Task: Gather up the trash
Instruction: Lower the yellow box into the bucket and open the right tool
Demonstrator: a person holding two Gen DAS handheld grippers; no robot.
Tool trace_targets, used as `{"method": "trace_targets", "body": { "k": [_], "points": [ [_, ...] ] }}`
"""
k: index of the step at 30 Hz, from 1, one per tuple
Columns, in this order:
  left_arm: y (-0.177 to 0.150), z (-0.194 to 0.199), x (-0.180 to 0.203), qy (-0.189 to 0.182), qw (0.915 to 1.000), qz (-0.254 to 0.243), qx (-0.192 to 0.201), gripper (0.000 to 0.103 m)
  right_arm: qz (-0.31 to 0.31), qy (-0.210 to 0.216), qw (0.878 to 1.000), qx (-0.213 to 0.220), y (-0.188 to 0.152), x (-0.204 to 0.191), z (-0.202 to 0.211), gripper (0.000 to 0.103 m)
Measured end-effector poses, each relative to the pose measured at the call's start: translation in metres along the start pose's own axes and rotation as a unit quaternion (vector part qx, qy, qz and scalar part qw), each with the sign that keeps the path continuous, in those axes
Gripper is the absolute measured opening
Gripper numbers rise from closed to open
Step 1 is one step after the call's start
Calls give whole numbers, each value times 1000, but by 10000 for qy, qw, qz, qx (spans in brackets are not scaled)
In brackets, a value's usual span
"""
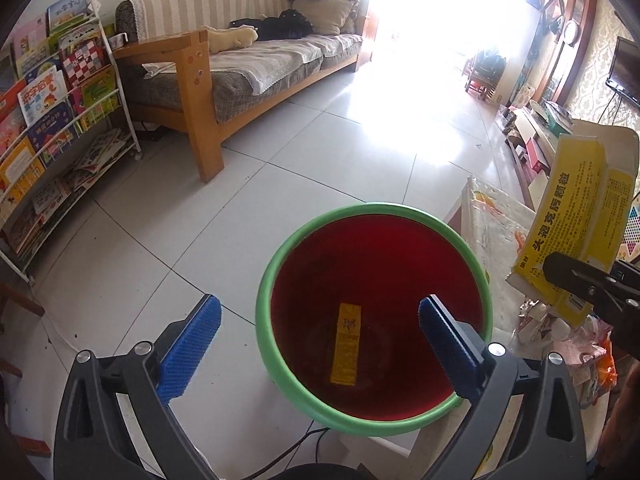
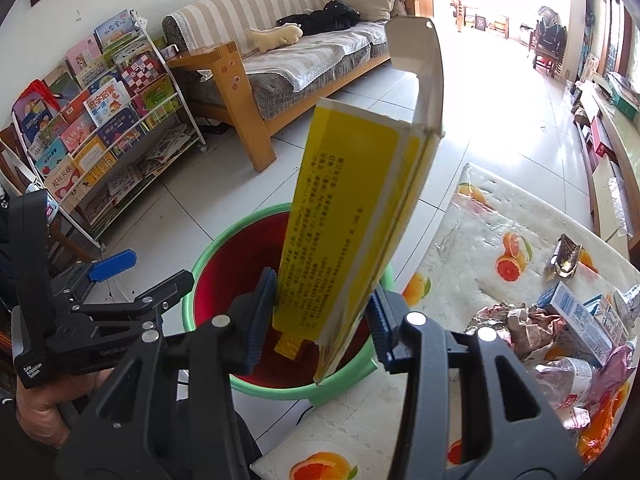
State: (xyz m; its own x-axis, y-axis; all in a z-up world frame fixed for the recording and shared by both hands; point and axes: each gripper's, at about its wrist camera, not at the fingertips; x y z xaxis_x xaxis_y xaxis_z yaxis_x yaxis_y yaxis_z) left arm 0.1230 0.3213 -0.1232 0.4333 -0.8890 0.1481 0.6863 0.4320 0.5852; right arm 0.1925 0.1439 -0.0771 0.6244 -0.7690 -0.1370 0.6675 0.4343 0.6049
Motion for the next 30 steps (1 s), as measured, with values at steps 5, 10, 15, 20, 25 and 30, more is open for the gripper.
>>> {"method": "trace_targets", "body": {
  "k": [5,10,15,20,25,30],
  "points": [
    [-2,15,-23,78,9995,279,103,95,121,163,9997,-123,1,-20,-19,43],
    [-7,26,-43,65,9987,488,85,95,265,285,9991,-178,5,-42,-36,43],
    [-13,34,-60,162,9979,624,91,95,200,313,9989,-282,7,-50,-51,52],
    [-14,37,-66,193,9973,698,133,95,280,254,9984,-419,4,-55,-58,84],
    [-14,39,-67,162,9971,735,134,95,278,194,9986,-403,2,-58,-55,91],
    [-15,44,-60,122,9973,710,137,95,169,136,9993,-317,0,-48,-41,92]
  ]
}}
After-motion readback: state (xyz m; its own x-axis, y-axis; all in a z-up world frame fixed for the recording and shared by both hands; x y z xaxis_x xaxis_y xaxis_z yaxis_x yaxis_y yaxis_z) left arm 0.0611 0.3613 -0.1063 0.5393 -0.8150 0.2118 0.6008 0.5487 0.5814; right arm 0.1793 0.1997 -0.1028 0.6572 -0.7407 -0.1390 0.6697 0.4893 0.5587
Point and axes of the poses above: each gripper's, at about its wrist camera, not at the fingertips, and z roughly against the way its jaws point, x to its right, y to its top, and after that the axes turned 4 degrees about z, right-handed
